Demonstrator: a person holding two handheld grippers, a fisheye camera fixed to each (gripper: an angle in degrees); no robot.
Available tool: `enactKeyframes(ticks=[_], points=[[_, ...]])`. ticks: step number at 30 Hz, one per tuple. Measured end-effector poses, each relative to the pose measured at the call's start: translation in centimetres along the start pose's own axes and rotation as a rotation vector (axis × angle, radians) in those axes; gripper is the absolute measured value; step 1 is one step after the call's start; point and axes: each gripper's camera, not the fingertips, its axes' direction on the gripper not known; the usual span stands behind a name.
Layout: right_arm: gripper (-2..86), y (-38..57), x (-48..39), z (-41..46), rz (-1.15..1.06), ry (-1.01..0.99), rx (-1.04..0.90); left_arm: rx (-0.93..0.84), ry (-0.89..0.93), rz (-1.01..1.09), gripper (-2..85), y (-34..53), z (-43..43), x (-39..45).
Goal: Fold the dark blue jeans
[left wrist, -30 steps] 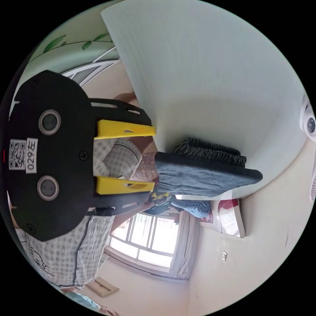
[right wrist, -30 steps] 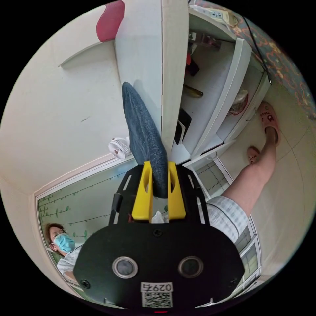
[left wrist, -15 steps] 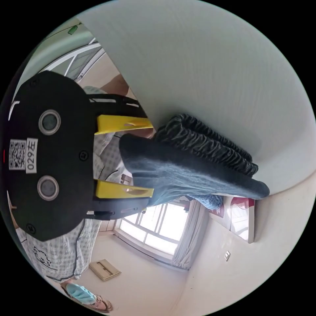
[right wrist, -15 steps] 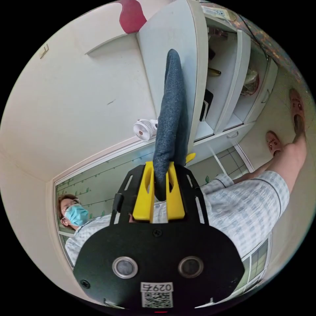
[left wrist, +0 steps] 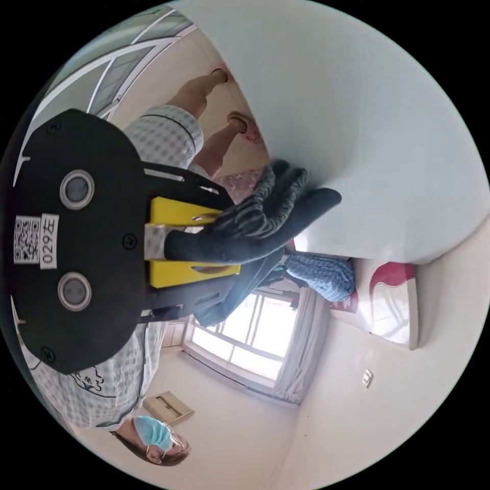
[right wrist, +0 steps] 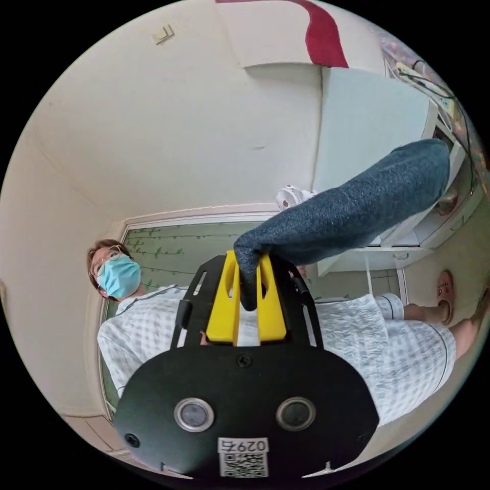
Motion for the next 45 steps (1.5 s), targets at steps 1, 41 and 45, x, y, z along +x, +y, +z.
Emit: enactKeyframes(ticks=[1,41,45], points=[[1.3,0.1,-1.4,-1.4,-0.025,-0.011,0.01,-0.024,0.003,0.022,8.9,-0.9,1.4,0.9],[7.7,9.2,-47.4,-52.0,0.319,1.178,0.756,0.025,-0.166,-0.043,-1.0,-8.8,27.6,-1.9],[8.5,4.1,-50.7,-45.1,0.301,1.617,0.616,-0.038,-0.1,-0.054,-1.0,-9.0,30.1,-3.8]])
